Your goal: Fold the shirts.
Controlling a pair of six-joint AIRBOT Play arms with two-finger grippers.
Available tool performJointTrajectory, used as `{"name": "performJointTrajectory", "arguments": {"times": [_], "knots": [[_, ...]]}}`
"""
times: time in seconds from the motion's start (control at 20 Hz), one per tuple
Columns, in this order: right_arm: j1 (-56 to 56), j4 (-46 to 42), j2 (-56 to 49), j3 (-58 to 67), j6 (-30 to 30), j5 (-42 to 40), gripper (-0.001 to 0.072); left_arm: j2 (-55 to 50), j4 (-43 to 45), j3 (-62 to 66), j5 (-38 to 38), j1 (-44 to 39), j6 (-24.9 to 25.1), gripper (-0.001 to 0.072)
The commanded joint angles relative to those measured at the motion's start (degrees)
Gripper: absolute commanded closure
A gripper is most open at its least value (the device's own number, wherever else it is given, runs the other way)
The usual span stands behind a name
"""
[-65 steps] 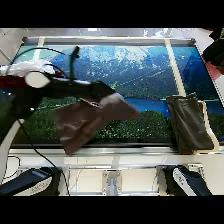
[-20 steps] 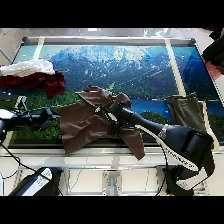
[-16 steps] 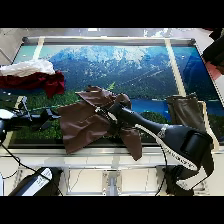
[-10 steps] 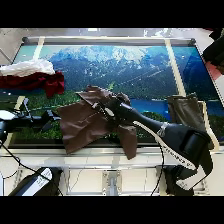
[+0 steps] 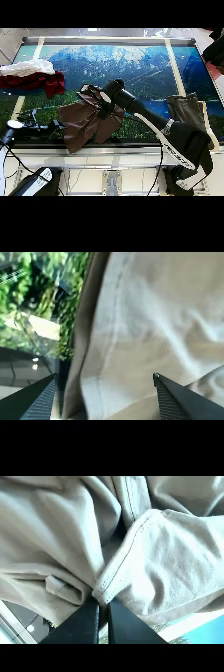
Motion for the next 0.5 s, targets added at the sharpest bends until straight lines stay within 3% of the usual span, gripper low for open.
{"name": "performJointTrajectory", "arguments": {"times": [0.0,0.25,0.3,0.4,0.45], "knots": [[-0.7,-0.1,0.0,1.1,-0.3,1.6,0.0698,0.0,-0.6,-2.4,0.2,-0.3,1.1,0.0139],[-1.5,-0.2,0.0,1.1,-0.2,1.6,0.0697,-0.1,-1.1,-3.5,1.8,-2.6,1.2,0.014],[-1.5,0.0,0.0,1.1,-0.1,1.6,0.0697,-0.1,-1.4,-3.6,2.8,-3.9,1.2,0.0168],[-1.5,0.0,0.0,1.1,0.3,1.6,0.0697,-0.1,-3.5,-3.6,4.5,-7.2,1.2,0.0323],[-1.5,0.0,0.0,1.1,0.3,1.6,0.0697,-0.1,-4.1,-3.6,5.4,-8.9,1.2,0.0525]]}}
